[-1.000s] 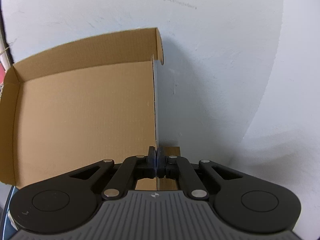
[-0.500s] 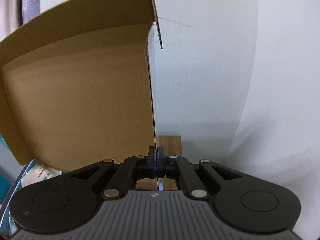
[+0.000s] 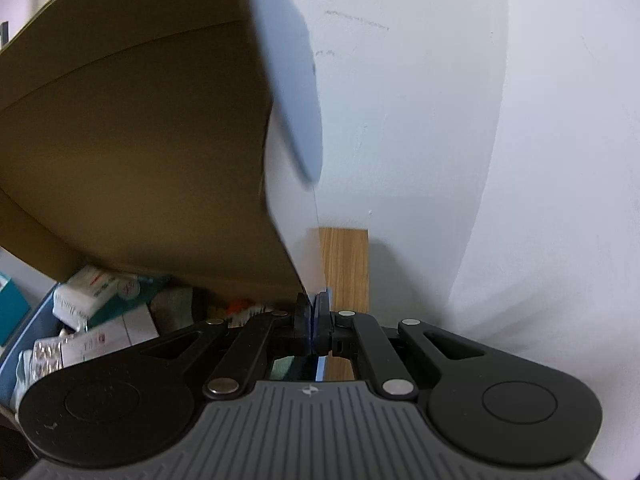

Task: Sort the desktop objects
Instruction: 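Swing the held lid down over the box with the right tool, then grasp the blue DUZ lid edge with the left tool and lower it shut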

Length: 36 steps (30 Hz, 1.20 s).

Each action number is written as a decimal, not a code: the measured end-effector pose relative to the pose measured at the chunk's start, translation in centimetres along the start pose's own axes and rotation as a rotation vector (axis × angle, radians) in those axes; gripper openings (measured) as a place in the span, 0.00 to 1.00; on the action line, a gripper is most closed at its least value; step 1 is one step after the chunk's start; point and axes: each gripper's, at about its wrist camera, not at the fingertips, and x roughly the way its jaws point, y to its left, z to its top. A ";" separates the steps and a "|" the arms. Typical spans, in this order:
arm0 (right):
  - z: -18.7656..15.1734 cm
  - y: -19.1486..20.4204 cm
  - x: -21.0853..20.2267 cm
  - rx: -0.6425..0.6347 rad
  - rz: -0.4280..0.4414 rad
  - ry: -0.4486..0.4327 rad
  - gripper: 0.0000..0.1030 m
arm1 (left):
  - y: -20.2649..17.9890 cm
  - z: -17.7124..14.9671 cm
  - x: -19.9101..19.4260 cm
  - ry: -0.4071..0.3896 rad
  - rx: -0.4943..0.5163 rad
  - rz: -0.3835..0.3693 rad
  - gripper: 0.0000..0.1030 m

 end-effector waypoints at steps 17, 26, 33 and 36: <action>-6.9 0.7 -7.9 0.028 -0.003 0.010 0.03 | -0.5 -4.9 -3.7 0.058 -0.027 -0.029 0.15; -9.9 1.6 -13.3 0.050 0.006 0.017 0.06 | -0.9 -9.1 -4.6 0.099 -0.005 -0.033 0.15; -11.7 3.3 -16.0 0.060 0.027 0.028 0.14 | -0.8 -11.8 -4.9 0.117 0.015 -0.047 0.15; -11.5 4.2 -17.6 0.049 0.068 0.007 0.16 | -0.4 -12.7 -4.7 0.130 0.007 -0.056 0.15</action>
